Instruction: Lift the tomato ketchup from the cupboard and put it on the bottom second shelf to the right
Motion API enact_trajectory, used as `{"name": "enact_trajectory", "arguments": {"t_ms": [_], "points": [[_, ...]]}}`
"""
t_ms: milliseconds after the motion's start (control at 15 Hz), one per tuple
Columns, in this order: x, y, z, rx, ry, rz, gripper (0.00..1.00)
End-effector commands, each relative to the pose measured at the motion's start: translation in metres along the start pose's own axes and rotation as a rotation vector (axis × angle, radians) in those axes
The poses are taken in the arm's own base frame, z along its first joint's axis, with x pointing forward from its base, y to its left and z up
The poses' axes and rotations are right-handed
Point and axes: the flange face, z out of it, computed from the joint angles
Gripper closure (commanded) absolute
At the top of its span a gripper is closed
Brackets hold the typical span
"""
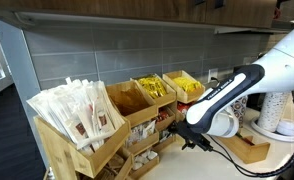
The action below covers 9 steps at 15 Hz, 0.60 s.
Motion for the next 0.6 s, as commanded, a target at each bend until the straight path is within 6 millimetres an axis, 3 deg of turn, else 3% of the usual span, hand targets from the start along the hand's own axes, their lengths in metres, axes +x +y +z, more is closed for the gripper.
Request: {"name": "enact_trajectory", "arguments": {"t_ms": [0,533], "points": [[0.005,0.009,-0.002,0.010,-0.013,-0.088,0.00],[0.013,0.021,-0.015,0.023,-0.006,-0.311,0.00]]}}
